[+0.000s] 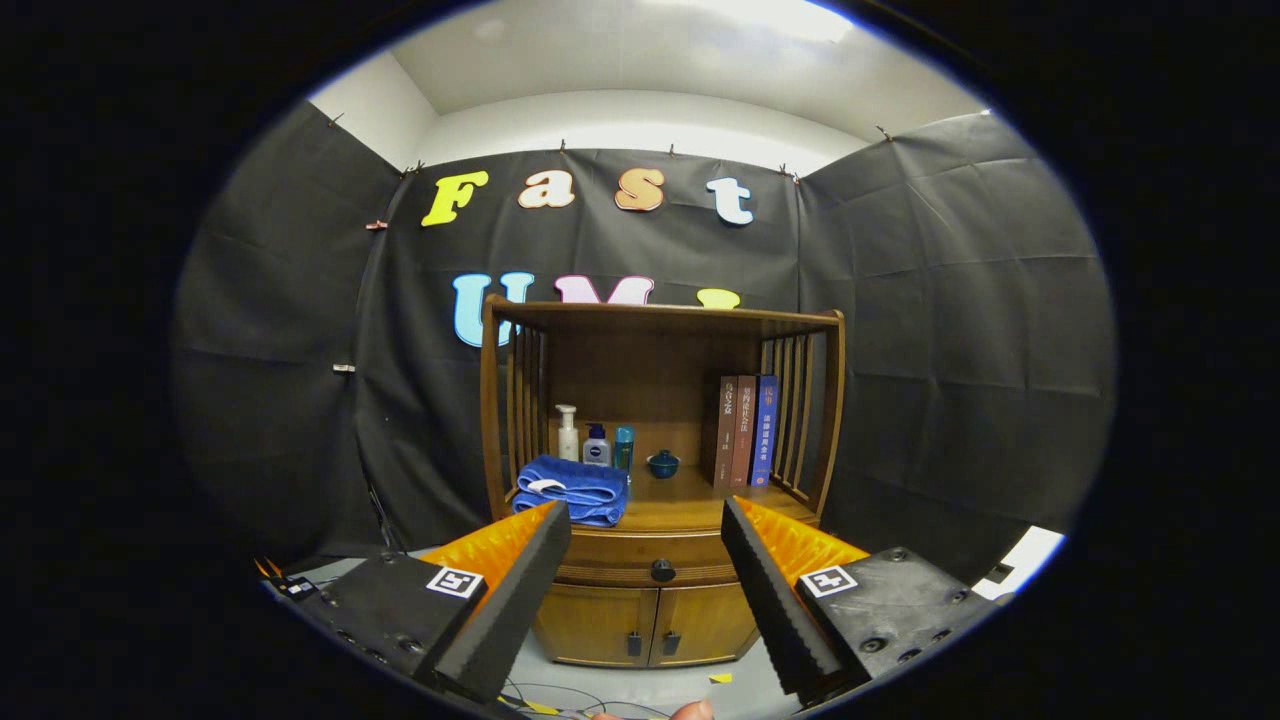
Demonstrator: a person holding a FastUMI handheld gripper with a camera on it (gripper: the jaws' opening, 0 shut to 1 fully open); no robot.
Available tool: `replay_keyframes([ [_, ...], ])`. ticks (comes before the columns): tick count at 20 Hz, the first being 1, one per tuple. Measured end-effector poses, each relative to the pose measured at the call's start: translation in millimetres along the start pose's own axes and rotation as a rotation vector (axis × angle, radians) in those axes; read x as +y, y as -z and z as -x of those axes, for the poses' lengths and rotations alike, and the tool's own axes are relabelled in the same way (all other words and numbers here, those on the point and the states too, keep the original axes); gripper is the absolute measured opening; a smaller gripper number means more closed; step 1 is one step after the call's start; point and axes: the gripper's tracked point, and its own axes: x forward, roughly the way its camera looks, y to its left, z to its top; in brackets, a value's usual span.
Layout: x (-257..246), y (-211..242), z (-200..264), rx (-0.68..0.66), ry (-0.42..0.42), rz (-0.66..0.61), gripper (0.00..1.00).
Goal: Pull open the drawer, take out the items inside it, and place them on the countertop above the cabinet.
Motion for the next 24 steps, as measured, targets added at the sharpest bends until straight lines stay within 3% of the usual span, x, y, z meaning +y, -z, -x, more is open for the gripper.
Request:
replay_keyframes([
  [3, -10.1, 31.3, -30.9, -0.001, 0.003, 0.0, 0.99],
  [11, -22.5, 173.9, -130.3, 0.12, -0.003, -0.015, 0.99],
  [19, -31.8, 253.3, -225.0, 0.204, 0.022, -0.032, 1.0],
  [22, -31.6, 277.1, -247.9, 0.239, 0.019, -0.019, 0.92],
  [24, -30.9, 289.3, -251.8, 0.269, 0.016, -0.014, 0.77],
])
